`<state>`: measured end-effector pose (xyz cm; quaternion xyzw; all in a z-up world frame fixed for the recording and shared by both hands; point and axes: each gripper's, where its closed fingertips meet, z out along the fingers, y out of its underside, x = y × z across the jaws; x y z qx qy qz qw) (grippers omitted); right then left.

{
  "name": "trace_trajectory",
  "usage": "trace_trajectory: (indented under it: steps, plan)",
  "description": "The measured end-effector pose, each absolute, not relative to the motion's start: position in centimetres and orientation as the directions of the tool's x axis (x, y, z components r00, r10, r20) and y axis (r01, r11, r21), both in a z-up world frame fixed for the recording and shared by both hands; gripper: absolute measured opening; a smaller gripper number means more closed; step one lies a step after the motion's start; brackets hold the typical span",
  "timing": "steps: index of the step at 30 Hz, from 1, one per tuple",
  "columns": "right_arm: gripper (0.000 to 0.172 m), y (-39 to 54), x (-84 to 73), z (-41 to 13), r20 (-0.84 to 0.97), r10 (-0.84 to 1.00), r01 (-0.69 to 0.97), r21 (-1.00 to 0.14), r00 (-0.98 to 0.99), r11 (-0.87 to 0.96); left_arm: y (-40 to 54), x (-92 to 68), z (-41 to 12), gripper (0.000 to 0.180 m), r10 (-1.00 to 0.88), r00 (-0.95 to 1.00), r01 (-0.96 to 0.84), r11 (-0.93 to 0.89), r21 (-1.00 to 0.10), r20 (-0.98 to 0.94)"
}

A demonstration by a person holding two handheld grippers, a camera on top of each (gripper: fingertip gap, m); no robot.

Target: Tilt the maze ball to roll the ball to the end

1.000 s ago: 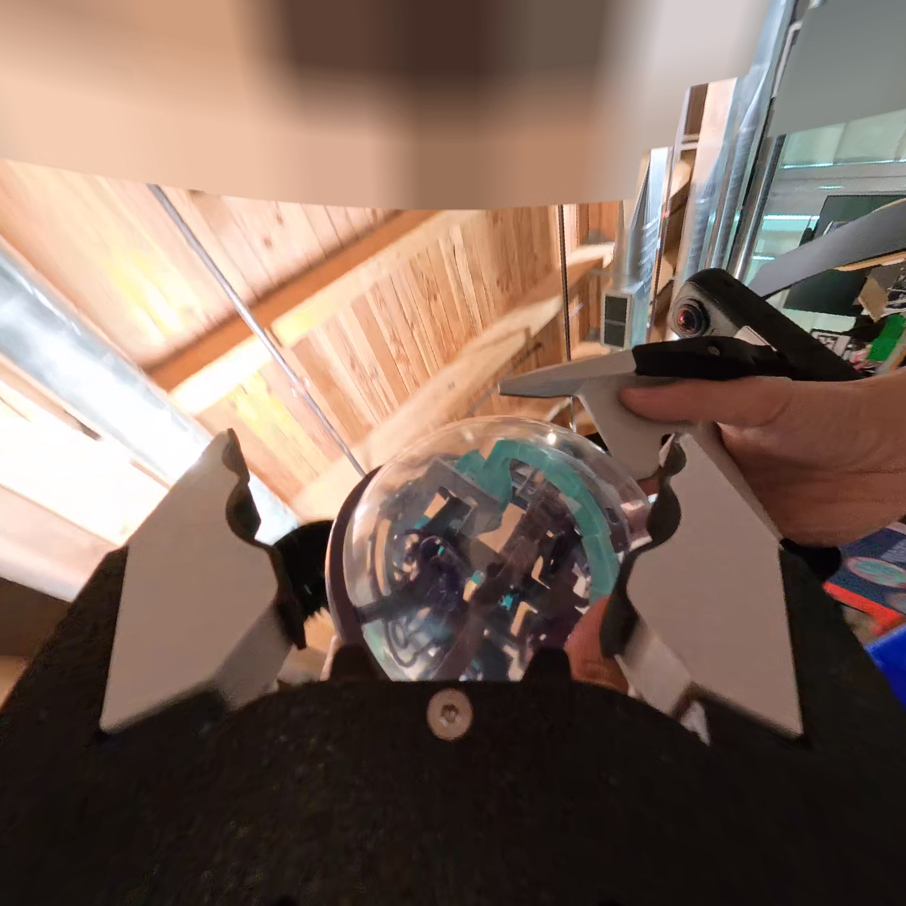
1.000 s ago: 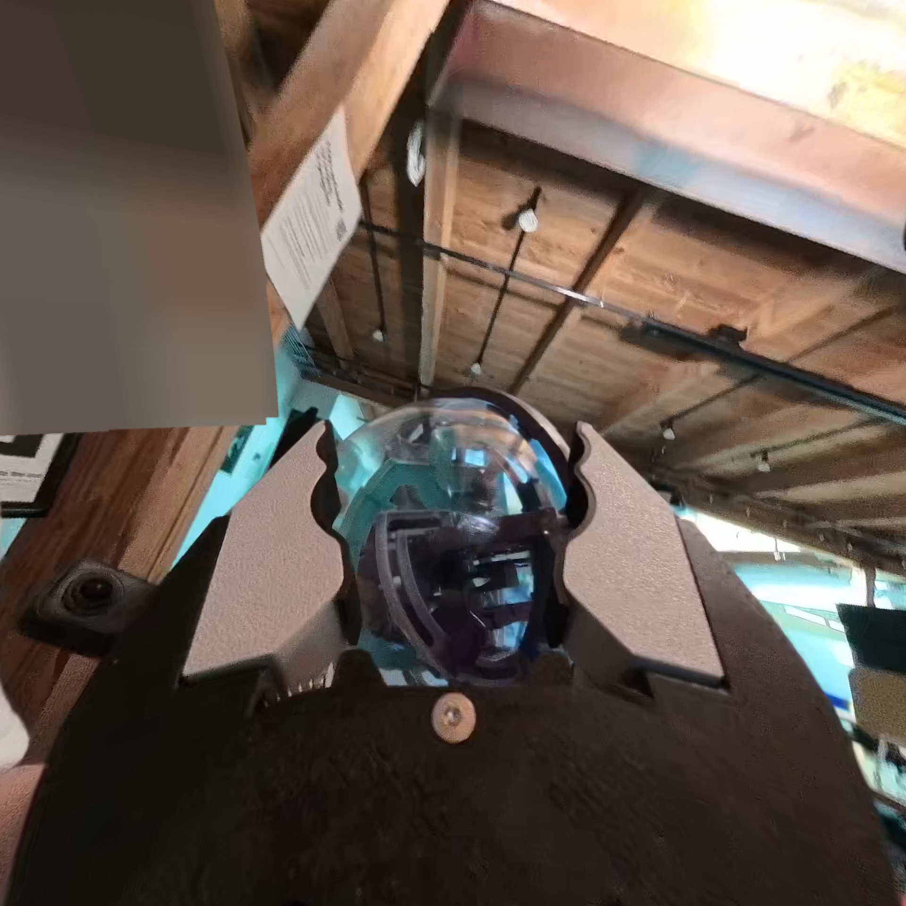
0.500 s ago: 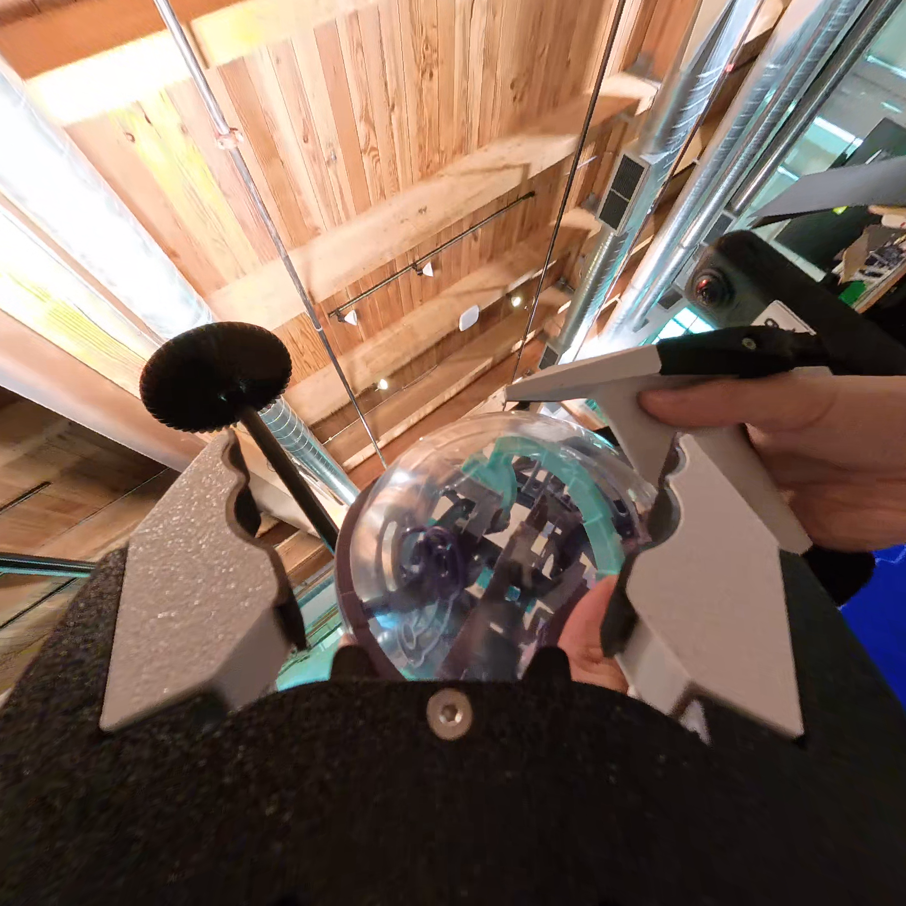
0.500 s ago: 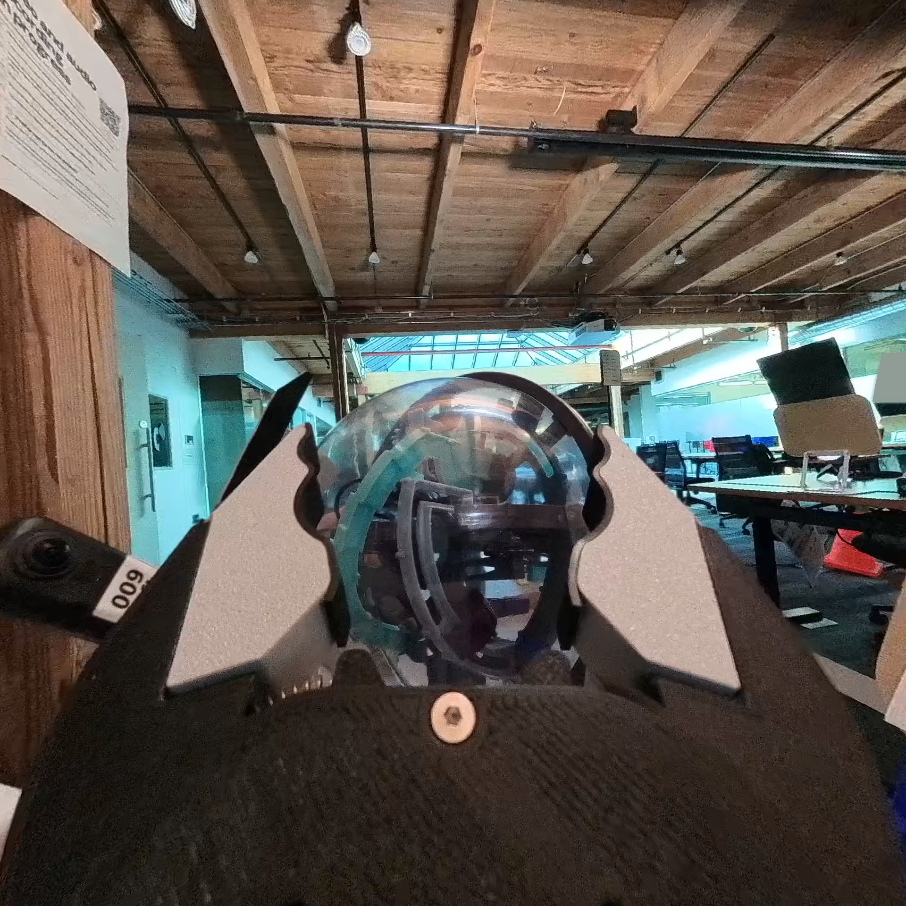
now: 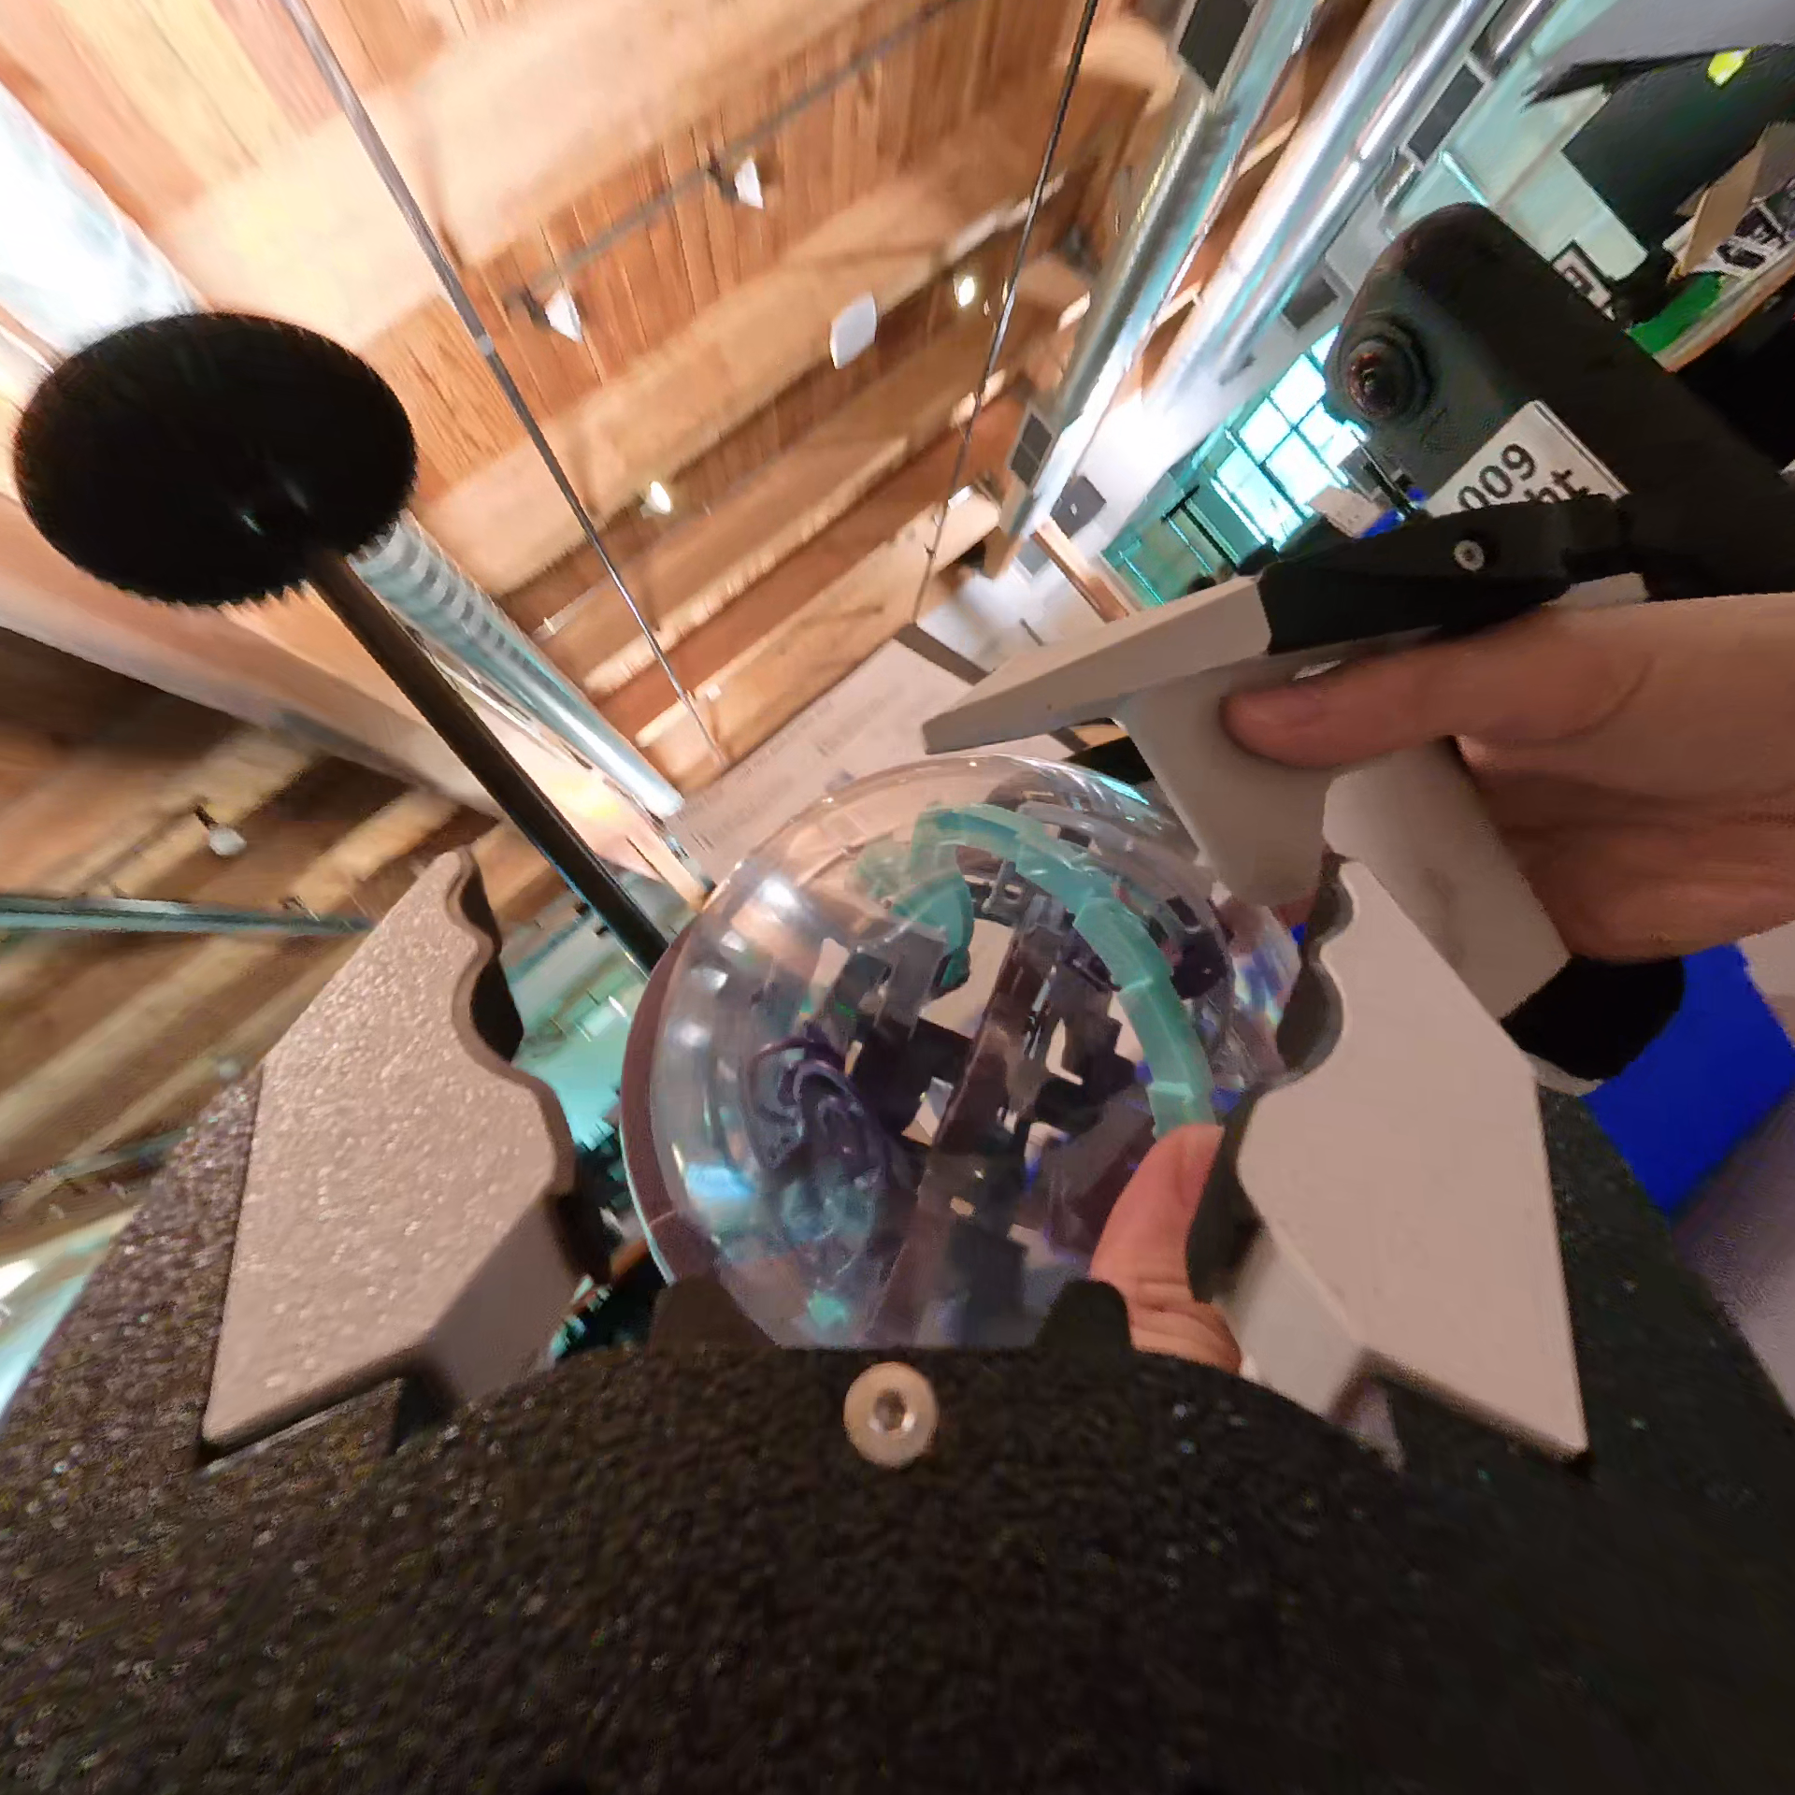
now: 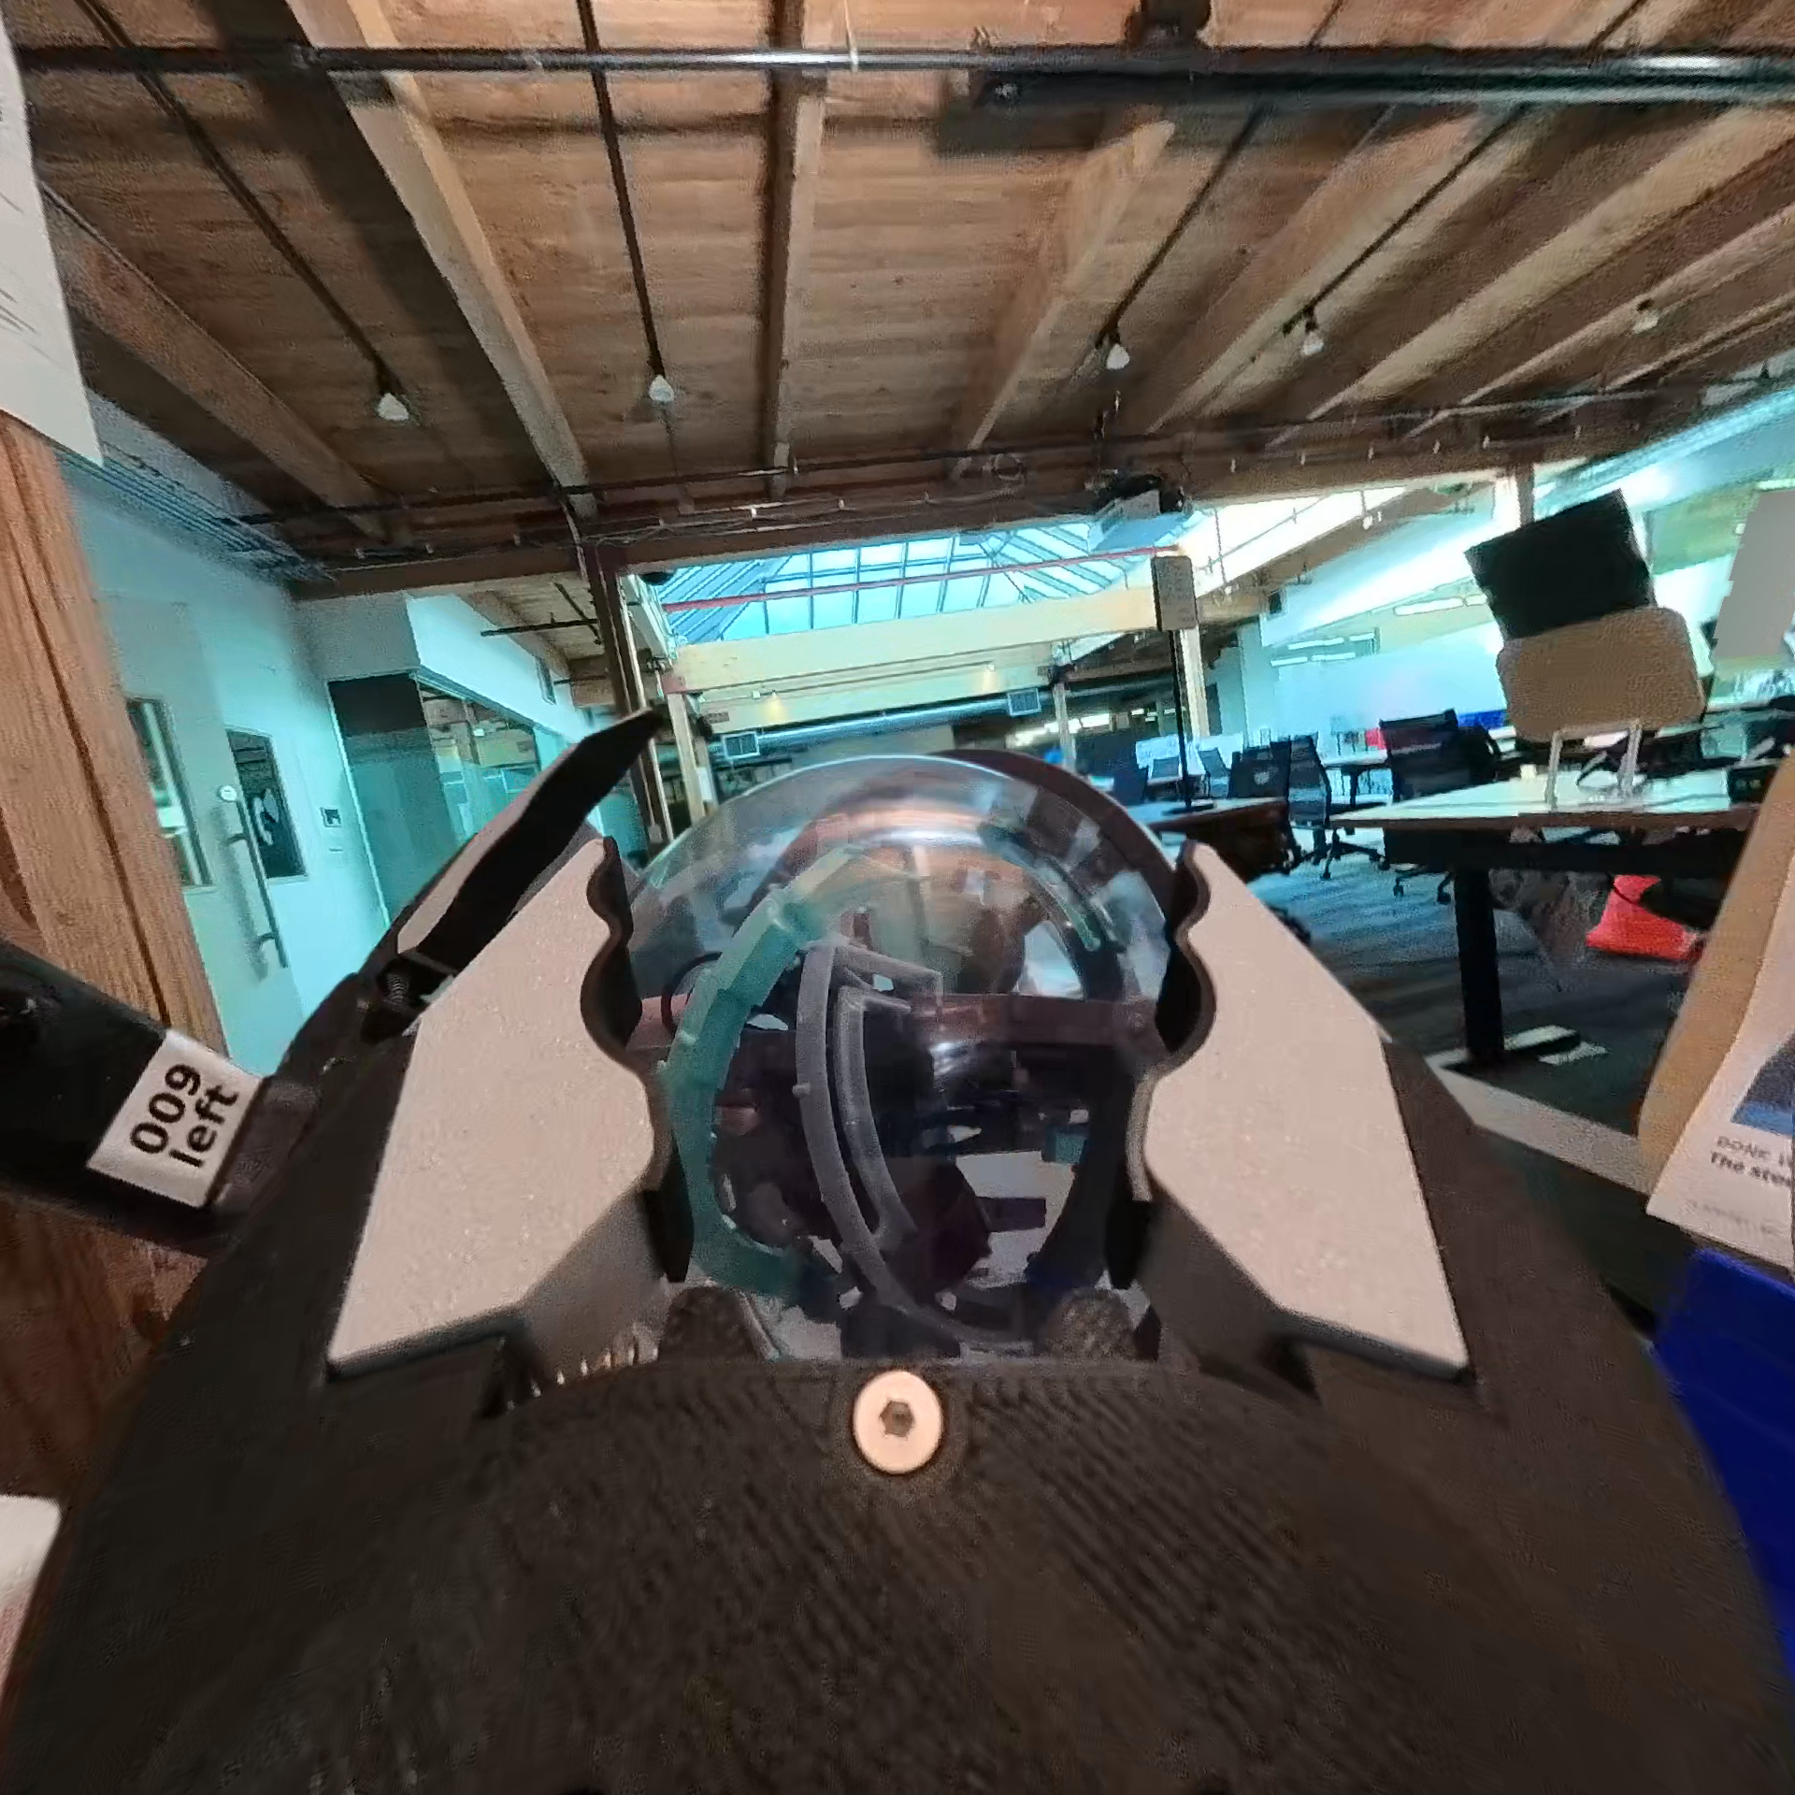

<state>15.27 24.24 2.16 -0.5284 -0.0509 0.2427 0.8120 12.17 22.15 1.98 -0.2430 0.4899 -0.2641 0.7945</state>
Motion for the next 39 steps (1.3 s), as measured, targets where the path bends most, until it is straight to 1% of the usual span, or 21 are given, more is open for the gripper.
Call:
trace_trajectory:
  steps: [4,7,12,23,25,26,27,28,29,30,31,32,33,34,35,36,37,38,39]
  plan:
    - [0.105,25.5,15.9,0.2,-0.235,0.433,-0.360,-0.903,0.870,0.234,23.8,13.4,0.1,0.155,-0.752,0.317,0.110,0.634,-0.766,-0.577]
    - [0.106,26.3,15.9,-0.9,-0.250,0.418,-0.356,-0.914,0.873,0.197,24.8,13.7,-0.9,0.155,-0.784,0.295,0.076,0.589,-0.804,-0.546]
    - [0.107,27.0,15.0,-2.1,-0.225,0.398,-0.310,-0.936,0.890,0.164,25.7,13.4,-1.2,0.156,-0.804,0.285,0.076,0.562,-0.824,-0.522]
    - [0.103,26.6,14.8,-1.6,-0.194,0.390,-0.284,-0.940,0.900,0.187,25.8,13.1,-0.8,0.155,-0.817,0.280,0.110,0.550,-0.828,-0.505]
    - [0.102,26.2,14.7,-1.1,-0.172,0.388,-0.269,-0.940,0.905,0.211,25.7,13.2,-0.8,0.155,-0.817,0.277,0.118,0.552,-0.826,-0.506]
    - [0.101,25.7,14.8,-0.4,-0.131,0.389,-0.243,-0.936,0.912,0.253,25.4,13.1,-0.5,0.155,-0.809,0.279,0.135,0.566,-0.813,-0.517]
    - [0.100,25.0,14.6,0.6,-0.067,0.391,-0.209,-0.920,0.918,0.331,24.9,12.6,0.3,0.156,-0.786,0.297,0.175,0.604,-0.778,-0.543]
    - [0.098,23.3,13.8,2.5,0.033,0.387,-0.162,-0.873,0.922,0.460,24.2,11.5,1.9,0.157,-0.748,0.351,0.250,0.655,-0.713,-0.563]
    - [0.095,20.9,12.4,4.8,0.158,0.372,-0.107,-0.794,0.915,0.598,22.4,9.7,4.0,0.156,-0.700,0.408,0.359,0.713,-0.603,-0.586]
    - [0.094,18.4,10.8,6.5,0.273,0.352,-0.060,-0.710,0.895,0.702,19.8,7.4,5.9,0.156,-0.635,0.465,0.465,0.768,-0.440,-0.617]
    - [0.093,15.9,9.0,7.9,0.365,0.338,-0.038,-0.629,0.868,0.776,17.1,5.0,7.0,0.156,-0.555,0.524,0.528,0.807,-0.265,-0.646]
    - [0.091,13.4,7.4,8.9,0.443,0.322,-0.032,-0.546,0.837,0.837,14.7,3.0,7.4,0.157,-0.471,0.580,0.549,0.829,-0.108,-0.665]
    - [0.089,11.3,6.0,9.4,0.505,0.300,-0.032,-0.472,0.809,0.881,12.7,1.5,7.6,0.157,-0.400,0.622,0.548,0.837,0.009,-0.673]
    - [0.089,9.8,5.1,9.7,0.547,0.279,-0.032,-0.418,0.789,0.908,11.3,0.6,7.8,0.157,-0.356,0.644,0.539,0.839,0.072,-0.677]
    - [0.090,9.0,4.6,9.8,0.563,0.270,-0.034,-0.394,0.782,0.919,10.4,0.0,8.0,0.157,-0.333,0.654,0.529,0.843,0.097,-0.679]
    - [0.092,9.5,4.9,9.9,0.551,0.274,-0.031,-0.408,0.788,0.912,10.3,0.2,8.2,0.157,-0.320,0.655,0.508,0.857,0.085,-0.685]
    - [0.095,11.6,6.2,9.6,0.485,0.304,-0.033,-0.490,0.820,0.871,11.7,1.6,8.4,0.156,-0.341,0.634,0.459,0.888,-0.017,-0.694]
    - [0.094,15.1,8.2,8.6,0.354,0.385,-0.086,-0.631,0.853,0.771,14.8,4.1,8.2,0.155,-0.417,0.581,0.383,0.898,-0.217,-0.699]
    - [0.091,18.6,10.7,7.1,0.142,0.465,-0.213,-0.747,0.874,0.630,18.4,6.7,7.0,0.157,-0.521,0.516,0.289,0.853,-0.434,-0.680]
